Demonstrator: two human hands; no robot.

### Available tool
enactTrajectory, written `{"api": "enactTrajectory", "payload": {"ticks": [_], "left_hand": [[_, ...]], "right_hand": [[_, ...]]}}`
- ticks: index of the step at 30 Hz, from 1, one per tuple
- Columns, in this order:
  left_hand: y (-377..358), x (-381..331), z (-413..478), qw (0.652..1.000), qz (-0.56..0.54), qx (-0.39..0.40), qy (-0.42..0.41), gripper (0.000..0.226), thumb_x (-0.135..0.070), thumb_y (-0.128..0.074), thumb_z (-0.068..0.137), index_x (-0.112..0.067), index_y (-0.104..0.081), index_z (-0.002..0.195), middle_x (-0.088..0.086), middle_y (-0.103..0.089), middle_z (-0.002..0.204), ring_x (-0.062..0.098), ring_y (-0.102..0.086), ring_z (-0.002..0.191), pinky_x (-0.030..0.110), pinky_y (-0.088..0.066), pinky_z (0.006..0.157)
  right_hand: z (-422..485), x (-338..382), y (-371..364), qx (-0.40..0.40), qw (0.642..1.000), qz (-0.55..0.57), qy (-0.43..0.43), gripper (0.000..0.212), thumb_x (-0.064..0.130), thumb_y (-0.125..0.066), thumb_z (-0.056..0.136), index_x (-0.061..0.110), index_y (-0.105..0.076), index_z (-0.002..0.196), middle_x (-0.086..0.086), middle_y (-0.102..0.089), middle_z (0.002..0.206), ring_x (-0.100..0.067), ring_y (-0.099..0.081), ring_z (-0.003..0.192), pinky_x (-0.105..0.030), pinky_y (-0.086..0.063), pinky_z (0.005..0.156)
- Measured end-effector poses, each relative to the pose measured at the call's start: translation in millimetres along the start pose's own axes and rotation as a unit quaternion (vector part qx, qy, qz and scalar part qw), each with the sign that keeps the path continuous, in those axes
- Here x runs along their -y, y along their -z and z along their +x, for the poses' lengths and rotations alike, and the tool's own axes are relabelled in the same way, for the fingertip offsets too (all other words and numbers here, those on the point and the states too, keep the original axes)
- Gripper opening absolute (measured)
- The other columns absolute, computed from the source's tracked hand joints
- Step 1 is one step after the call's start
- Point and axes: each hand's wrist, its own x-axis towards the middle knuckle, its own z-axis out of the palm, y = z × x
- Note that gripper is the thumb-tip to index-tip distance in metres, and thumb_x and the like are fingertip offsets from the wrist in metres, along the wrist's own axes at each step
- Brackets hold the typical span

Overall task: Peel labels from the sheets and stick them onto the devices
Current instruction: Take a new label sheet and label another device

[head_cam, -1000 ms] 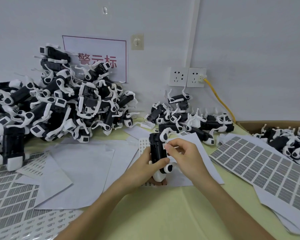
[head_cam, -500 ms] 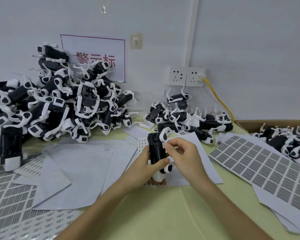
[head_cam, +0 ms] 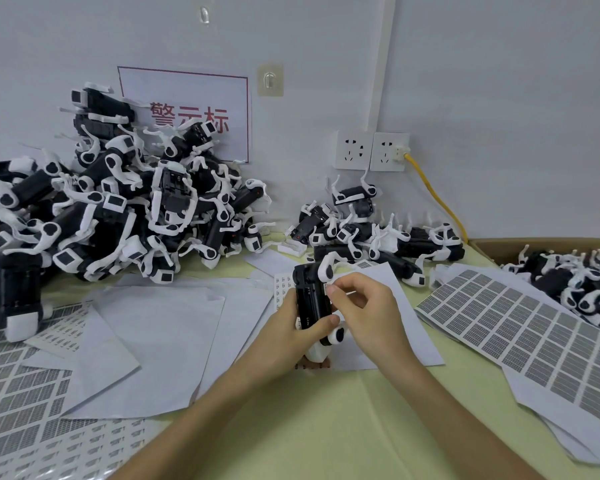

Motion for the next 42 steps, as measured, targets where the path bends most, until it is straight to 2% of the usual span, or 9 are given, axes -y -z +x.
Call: {"api": "enactTrajectory", "payload": {"ticks": [4, 11, 16, 18, 24, 30, 32, 36, 42], "left_hand": [[-1, 0, 0, 1.000, 0.007, -0.007, -0.013, 0.037, -0.033, -0.071, 0.099, -0.024, -0.055, 0.131, -0.003, -0.067, 0.122, 0.011, -0.063, 0.117, 0.043, -0.049, 0.106], [0, 4, 1, 1.000, 0.010, -0.001, -0.012, 0.037, -0.034, -0.071, 0.099, -0.025, -0.055, 0.130, -0.004, -0.068, 0.120, 0.012, -0.063, 0.116, 0.042, -0.050, 0.104], [5, 6, 2, 0.999, -0.001, 0.032, 0.010, 0.030, -0.038, -0.070, 0.099, -0.030, -0.056, 0.124, -0.017, -0.065, 0.110, 0.003, -0.061, 0.113, 0.025, -0.048, 0.096], [9, 3, 4, 0.997, -0.038, 0.060, 0.043, 0.025, -0.037, -0.070, 0.099, -0.030, -0.059, 0.121, -0.017, -0.069, 0.107, 0.009, -0.067, 0.109, 0.021, -0.050, 0.087], [11, -3, 3, 0.978, -0.154, 0.087, 0.111, 0.034, -0.031, -0.070, 0.100, -0.030, -0.058, 0.131, 0.000, -0.078, 0.113, 0.039, -0.076, 0.094, 0.039, -0.064, 0.069], [14, -2, 2, 0.978, -0.152, 0.116, 0.085, 0.036, -0.030, -0.073, 0.095, -0.035, -0.064, 0.130, -0.002, -0.077, 0.119, 0.034, -0.071, 0.111, 0.026, -0.062, 0.078], [16, -2, 1, 0.973, -0.166, 0.135, 0.090, 0.037, -0.033, -0.074, 0.090, -0.038, -0.067, 0.126, 0.000, -0.076, 0.122, 0.036, -0.069, 0.115, 0.034, -0.062, 0.085], [18, 2, 3, 0.970, -0.170, 0.149, 0.092, 0.036, -0.033, -0.072, 0.089, -0.036, -0.069, 0.125, 0.005, -0.075, 0.124, 0.041, -0.066, 0.120, 0.057, -0.050, 0.106], [19, 2, 3, 0.964, -0.187, 0.156, 0.108, 0.035, -0.033, -0.074, 0.088, -0.033, -0.071, 0.123, 0.011, -0.075, 0.122, 0.044, -0.069, 0.109, 0.043, -0.060, 0.081]], "right_hand": [[-1, 2, 0, -0.003, 1.000, 0.006, -0.011, 0.014, 0.019, -0.070, 0.095, 0.021, -0.071, 0.082, 0.007, -0.072, 0.073, -0.013, -0.069, 0.068, -0.048, -0.062, 0.066], [2, 1, 3, -0.002, 0.998, 0.037, -0.047, 0.016, 0.021, -0.076, 0.091, 0.020, -0.073, 0.075, 0.002, -0.074, 0.075, -0.022, -0.074, 0.077, -0.053, -0.061, 0.075], [7, -5, 10, -0.007, 0.997, 0.031, -0.075, 0.039, 0.036, -0.086, 0.079, 0.010, -0.060, 0.065, -0.004, -0.065, 0.062, -0.014, -0.070, 0.062, -0.026, -0.052, 0.065], [9, -7, 10, 0.027, 0.995, 0.039, -0.085, 0.038, 0.036, -0.082, 0.084, 0.009, -0.061, 0.068, -0.003, -0.064, 0.062, -0.014, -0.068, 0.062, -0.026, -0.052, 0.067], [11, -8, 7, 0.111, 0.988, 0.093, -0.061, 0.026, 0.027, -0.066, 0.099, 0.019, -0.065, 0.074, 0.004, -0.066, 0.070, -0.011, -0.064, 0.065, -0.022, -0.049, 0.064], [10, -11, 9, 0.140, 0.987, 0.067, -0.032, 0.037, 0.029, -0.070, 0.097, 0.008, -0.049, 0.075, -0.002, -0.053, 0.062, -0.017, -0.052, 0.056, -0.030, -0.044, 0.055], [11, -11, 11, 0.162, 0.983, 0.086, -0.030, 0.031, 0.023, -0.066, 0.100, 0.008, -0.054, 0.076, 0.002, -0.050, 0.061, -0.014, -0.048, 0.054, -0.027, -0.042, 0.051], [11, -7, 12, 0.180, 0.980, 0.082, -0.031, 0.042, 0.018, -0.059, 0.103, 0.038, -0.065, 0.067, 0.012, -0.050, 0.061, -0.011, -0.045, 0.055, -0.024, -0.039, 0.050], [12, -11, 16, 0.186, 0.978, 0.087, -0.029, 0.029, 0.012, -0.056, 0.104, -0.005, -0.049, 0.082, 0.001, -0.044, 0.063, -0.015, -0.042, 0.058, -0.026, -0.037, 0.054]]}}
